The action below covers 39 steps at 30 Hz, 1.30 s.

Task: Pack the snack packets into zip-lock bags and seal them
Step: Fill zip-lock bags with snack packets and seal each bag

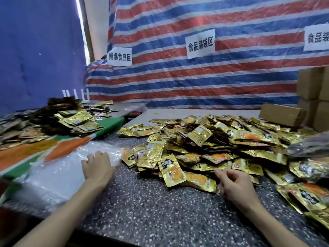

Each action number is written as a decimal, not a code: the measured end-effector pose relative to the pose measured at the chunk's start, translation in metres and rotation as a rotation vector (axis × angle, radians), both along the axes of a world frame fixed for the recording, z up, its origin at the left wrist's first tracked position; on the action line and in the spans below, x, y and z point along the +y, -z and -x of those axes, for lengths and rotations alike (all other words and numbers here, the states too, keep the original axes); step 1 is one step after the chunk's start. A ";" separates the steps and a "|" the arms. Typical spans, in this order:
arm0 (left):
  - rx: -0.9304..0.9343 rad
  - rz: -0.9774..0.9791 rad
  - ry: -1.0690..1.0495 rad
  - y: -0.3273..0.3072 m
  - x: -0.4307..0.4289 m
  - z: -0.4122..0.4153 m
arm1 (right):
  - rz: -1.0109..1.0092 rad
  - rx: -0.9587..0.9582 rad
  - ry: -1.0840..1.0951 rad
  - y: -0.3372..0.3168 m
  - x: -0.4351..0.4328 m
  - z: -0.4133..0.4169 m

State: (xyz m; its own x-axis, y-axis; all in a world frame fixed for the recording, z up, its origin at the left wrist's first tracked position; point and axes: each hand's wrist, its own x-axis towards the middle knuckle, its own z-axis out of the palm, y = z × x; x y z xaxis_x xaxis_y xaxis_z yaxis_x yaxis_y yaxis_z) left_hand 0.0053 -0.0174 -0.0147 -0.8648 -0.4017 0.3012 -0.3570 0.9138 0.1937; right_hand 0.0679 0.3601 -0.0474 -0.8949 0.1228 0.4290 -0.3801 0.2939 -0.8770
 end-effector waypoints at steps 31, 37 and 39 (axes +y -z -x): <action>0.093 -0.484 1.129 0.015 0.187 -0.097 | 0.318 -0.447 -0.388 -0.024 0.019 -0.006; 0.015 -0.521 1.201 0.025 0.175 -0.094 | 0.154 -0.539 -0.402 -0.024 0.020 -0.009; -0.077 -0.605 1.164 0.024 0.174 -0.095 | 0.118 -0.522 -0.396 -0.024 0.021 -0.011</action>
